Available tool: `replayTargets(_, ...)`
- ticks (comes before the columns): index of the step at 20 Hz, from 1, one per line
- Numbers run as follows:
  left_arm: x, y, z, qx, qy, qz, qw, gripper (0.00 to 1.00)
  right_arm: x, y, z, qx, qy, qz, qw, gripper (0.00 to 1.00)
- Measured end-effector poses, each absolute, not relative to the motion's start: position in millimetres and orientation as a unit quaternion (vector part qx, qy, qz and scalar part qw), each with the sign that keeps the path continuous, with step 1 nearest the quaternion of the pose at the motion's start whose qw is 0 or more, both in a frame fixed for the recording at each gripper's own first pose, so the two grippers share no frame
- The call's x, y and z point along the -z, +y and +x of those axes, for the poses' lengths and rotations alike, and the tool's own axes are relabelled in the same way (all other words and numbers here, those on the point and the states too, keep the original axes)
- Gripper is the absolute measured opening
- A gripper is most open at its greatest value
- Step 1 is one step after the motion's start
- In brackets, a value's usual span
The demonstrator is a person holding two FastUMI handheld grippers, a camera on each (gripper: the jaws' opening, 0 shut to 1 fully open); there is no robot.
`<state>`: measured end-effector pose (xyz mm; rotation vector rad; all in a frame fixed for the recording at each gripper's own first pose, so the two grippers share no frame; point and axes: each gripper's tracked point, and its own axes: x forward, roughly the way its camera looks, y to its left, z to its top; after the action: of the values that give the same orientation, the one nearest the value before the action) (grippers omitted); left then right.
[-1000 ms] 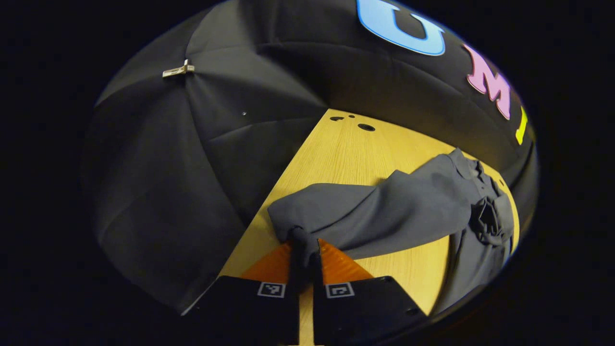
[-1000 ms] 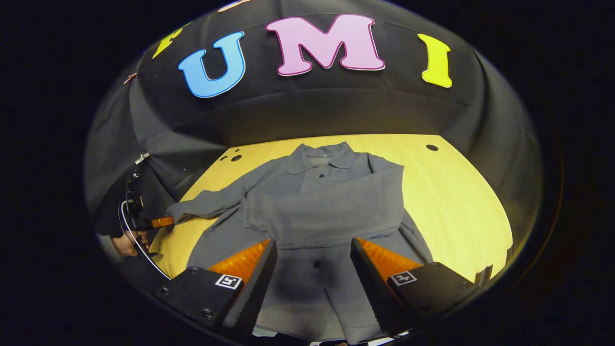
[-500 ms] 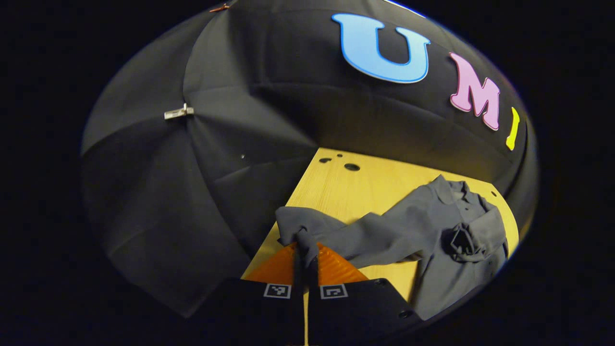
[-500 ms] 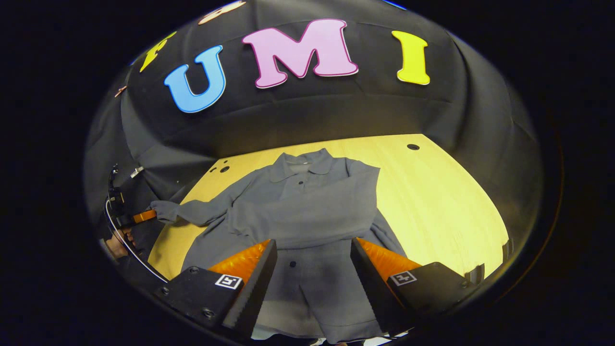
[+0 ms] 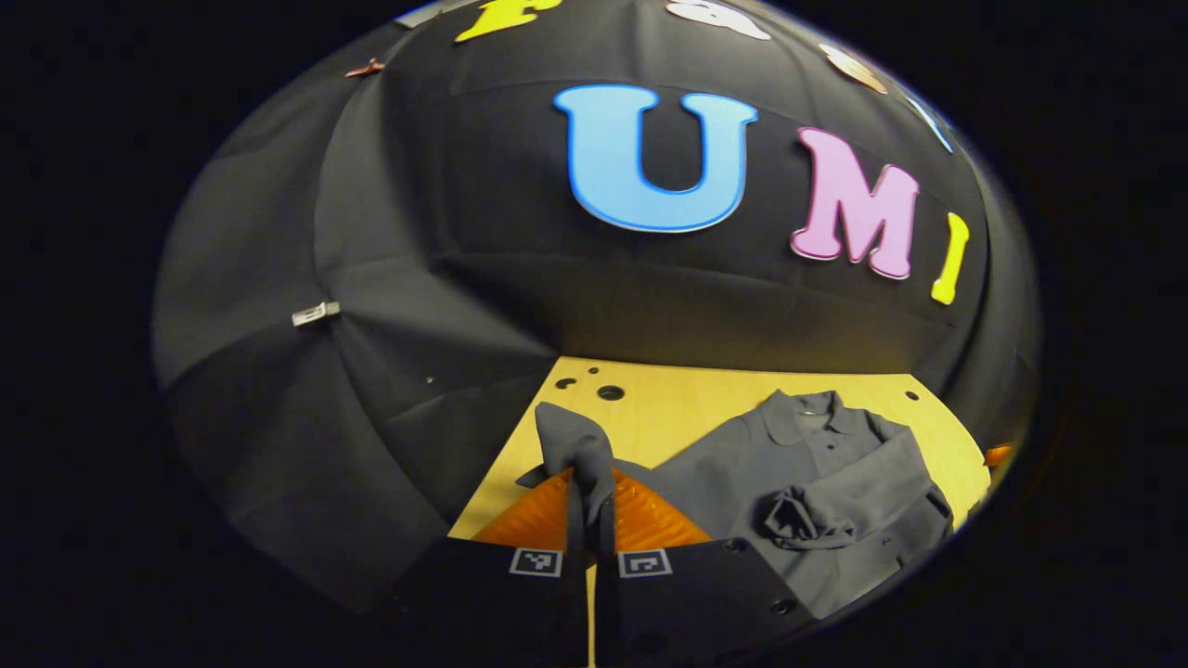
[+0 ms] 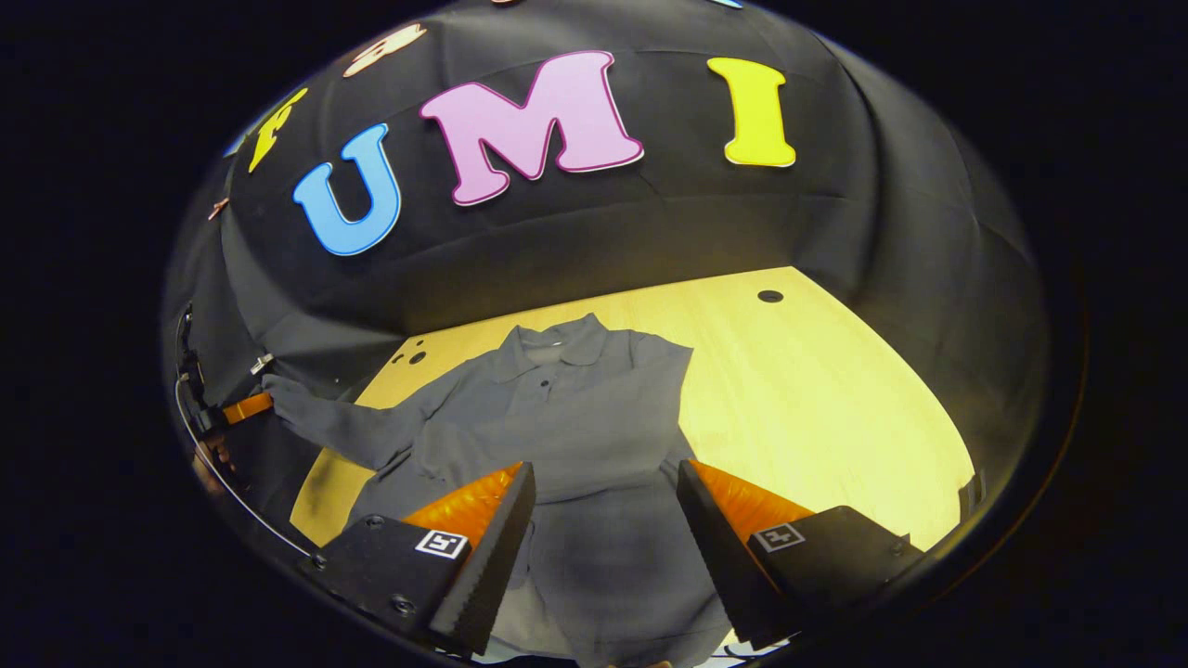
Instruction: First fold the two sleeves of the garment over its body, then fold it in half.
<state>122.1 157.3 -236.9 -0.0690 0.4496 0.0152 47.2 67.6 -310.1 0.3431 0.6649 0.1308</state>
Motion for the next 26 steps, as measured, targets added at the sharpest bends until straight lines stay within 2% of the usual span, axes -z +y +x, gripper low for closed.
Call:
replayTargets(3, 223.5, 111.9, 117.7, 0.008, 0.215, -0.041, 0.976, 0.05, 314.9, 52.1, 49.3, -0.067, 0.327, 0.179, 0.925, 0.99)
replayTargets(7, 213.9, 55.3, 122.4, 0.024, 0.211, -0.044, 0.976, 0.11, 324.7, 35.0, 48.7, -0.076, 0.33, 0.171, 0.925, 0.99)
replayTargets(8, 211.9, 39.8, 125.6, 0.03, 0.212, -0.046, 0.976, 0.08, 326.2, 32.4, 47.7, -0.082, 0.33, 0.167, 0.925, 0.99)
replayTargets(14, 212.8, -58.3, 134.8, 0.077, 0.22, -0.04, 0.972, 0.08, 337.4, 15.3, 44.6, -0.102, 0.342, 0.162, 0.92, 0.98)
replayTargets(19, 233.8, -140.5, 137.3, 0.121, 0.238, -0.029, 0.963, 0.08, 347.8, -10.2, 50.5, -0.097, 0.348, 0.174, 0.916, 0.99)
replayTargets(26, 305.1, -236.3, 140.9, 0.173, 0.285, 0.014, 0.943, 0.08, 362.7, -61.2, 55.8, -0.063, 0.352, 0.18, 0.916, 0.99)
